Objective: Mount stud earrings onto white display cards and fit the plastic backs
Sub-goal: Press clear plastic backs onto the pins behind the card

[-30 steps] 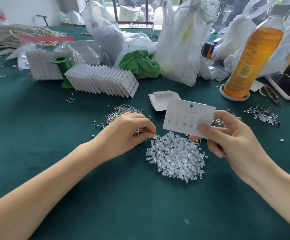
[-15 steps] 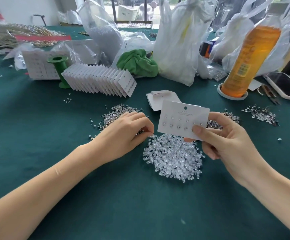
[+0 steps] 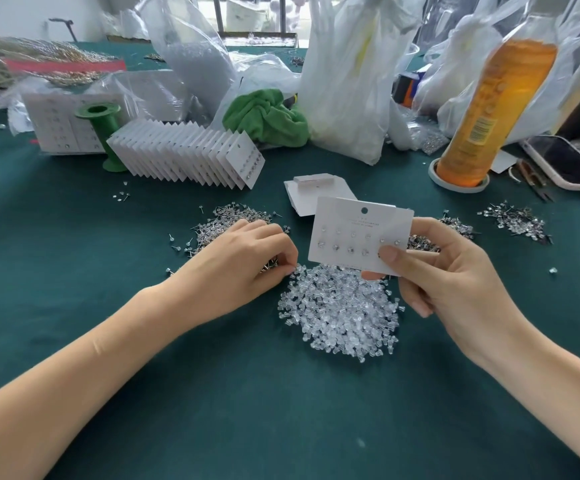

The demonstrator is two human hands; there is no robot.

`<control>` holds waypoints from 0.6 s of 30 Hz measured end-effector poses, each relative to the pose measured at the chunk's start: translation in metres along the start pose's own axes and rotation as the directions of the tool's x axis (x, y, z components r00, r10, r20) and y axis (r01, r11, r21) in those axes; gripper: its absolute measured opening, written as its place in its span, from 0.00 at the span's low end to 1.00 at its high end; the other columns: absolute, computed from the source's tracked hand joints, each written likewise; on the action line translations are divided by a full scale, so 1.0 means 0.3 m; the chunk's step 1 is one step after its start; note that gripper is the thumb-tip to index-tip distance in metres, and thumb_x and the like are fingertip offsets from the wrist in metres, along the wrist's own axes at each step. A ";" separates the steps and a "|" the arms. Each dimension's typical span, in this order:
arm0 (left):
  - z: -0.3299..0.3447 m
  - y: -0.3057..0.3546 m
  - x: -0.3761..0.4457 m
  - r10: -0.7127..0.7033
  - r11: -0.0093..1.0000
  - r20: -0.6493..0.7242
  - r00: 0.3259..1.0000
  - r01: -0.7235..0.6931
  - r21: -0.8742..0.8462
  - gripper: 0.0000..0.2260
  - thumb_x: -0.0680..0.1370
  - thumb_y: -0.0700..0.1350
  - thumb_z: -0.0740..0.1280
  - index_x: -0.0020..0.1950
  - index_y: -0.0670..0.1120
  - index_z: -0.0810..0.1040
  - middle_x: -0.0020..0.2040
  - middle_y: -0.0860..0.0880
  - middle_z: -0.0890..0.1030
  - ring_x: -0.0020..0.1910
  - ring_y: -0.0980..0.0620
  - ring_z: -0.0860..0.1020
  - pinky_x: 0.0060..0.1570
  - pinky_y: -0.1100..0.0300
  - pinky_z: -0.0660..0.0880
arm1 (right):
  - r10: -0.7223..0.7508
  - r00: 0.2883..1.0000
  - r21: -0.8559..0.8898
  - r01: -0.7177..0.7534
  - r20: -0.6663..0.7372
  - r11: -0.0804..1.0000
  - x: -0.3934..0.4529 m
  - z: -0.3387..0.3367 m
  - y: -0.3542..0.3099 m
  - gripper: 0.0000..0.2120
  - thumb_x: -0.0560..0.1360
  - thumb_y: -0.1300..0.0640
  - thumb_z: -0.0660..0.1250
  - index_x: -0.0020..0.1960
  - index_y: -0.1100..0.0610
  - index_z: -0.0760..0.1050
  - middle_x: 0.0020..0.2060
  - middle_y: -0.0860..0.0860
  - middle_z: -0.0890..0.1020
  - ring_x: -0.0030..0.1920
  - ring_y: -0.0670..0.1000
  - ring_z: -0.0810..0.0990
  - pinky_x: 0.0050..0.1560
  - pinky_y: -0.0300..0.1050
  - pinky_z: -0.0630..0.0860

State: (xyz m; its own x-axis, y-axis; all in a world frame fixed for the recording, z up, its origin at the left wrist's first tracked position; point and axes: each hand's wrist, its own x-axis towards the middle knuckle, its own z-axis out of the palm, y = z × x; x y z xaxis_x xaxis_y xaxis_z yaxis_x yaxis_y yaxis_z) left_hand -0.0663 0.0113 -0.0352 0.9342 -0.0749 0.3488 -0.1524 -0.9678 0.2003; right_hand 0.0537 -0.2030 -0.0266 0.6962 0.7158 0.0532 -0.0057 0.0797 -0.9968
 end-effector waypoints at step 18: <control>-0.062 0.029 0.045 -0.398 0.589 0.089 0.913 0.329 -0.739 0.06 0.71 0.34 0.72 0.46 0.42 0.83 0.41 0.50 0.85 0.40 0.58 0.81 0.41 0.68 0.77 | -0.676 0.667 -0.482 0.726 0.314 0.491 -0.025 -0.001 0.009 0.08 0.75 0.58 0.69 0.54 0.51 0.76 0.40 0.41 0.84 0.28 0.44 0.75 0.26 0.35 0.70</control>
State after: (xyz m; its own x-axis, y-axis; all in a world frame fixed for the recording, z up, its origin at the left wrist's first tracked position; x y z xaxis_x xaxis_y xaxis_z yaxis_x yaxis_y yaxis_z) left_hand -0.0609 0.0064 -0.0117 0.9425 0.2951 0.1570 -0.0209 -0.4168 0.9088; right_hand 0.0487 -0.2084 -0.0297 0.2423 0.6412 0.7281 0.8482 0.2242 -0.4798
